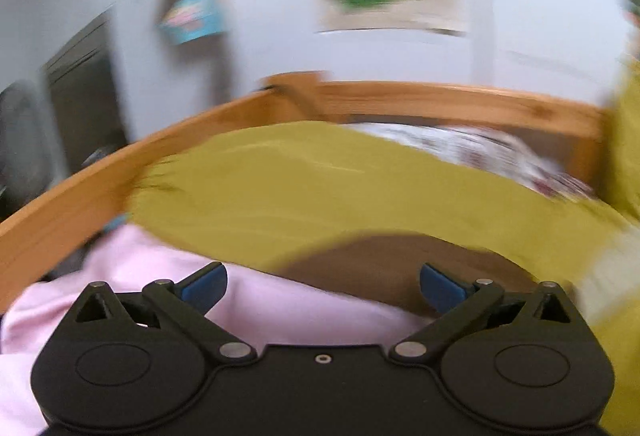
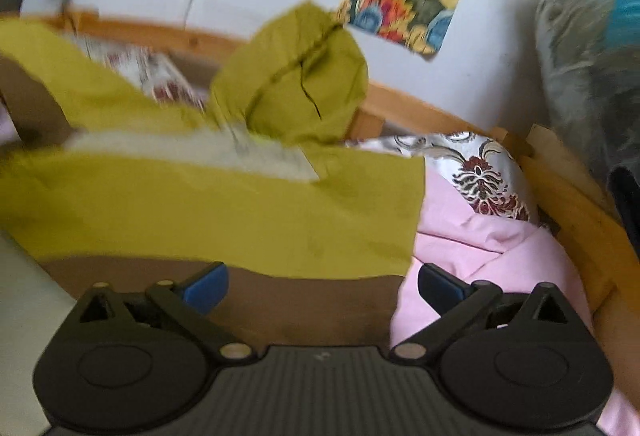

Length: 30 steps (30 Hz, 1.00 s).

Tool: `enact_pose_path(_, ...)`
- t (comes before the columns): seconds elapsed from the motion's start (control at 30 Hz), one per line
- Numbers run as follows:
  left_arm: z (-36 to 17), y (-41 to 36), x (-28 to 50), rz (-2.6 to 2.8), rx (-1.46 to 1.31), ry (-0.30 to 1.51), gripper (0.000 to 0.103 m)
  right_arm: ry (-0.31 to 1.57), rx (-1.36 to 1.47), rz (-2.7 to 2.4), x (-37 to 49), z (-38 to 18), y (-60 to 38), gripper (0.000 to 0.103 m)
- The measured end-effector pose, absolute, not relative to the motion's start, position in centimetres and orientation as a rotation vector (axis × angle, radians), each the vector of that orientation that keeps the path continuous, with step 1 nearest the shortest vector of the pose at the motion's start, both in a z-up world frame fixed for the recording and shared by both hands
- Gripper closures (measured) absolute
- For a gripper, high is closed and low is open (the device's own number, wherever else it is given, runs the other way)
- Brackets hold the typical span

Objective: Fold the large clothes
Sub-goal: 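Lift the held sleeve and fold it across the body, then open left tool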

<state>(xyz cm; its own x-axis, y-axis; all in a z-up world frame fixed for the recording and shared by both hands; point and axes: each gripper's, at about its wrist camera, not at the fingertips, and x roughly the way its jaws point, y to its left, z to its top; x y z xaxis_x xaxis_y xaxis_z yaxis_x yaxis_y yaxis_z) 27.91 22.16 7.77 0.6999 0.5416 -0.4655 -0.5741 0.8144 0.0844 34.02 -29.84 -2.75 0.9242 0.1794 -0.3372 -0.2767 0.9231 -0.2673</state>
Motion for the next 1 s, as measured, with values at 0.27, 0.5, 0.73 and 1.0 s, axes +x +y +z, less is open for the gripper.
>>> enact_pose_path(0.27, 7.8, 33.3, 28.4, 0.816, -0.441, 0.451, 0.014, 0.39, -0.1, 0.305, 29.5, -3.2, -28.7, 0.0)
enact_pose_path(0.5, 7.7, 32.7, 29.2, 0.952, -0.431, 0.393, 0.088, 0.44, 0.029, 0.24, 25.4, -6.2, -28.2, 0.0)
enact_pose_path(0.73, 10.6, 28.5, 28.9, 0.904, -0.215, 0.231, 0.102, 0.43, 0.128, 0.205, 23.6, -7.8, -30.2, 0.0)
enact_pose_path(1.0, 15.8, 17.4, 29.7, 0.573, 0.086, -0.015, 0.102, 0.404, 0.203, 0.196, 22.9, -7.9, -31.3, 0.0)
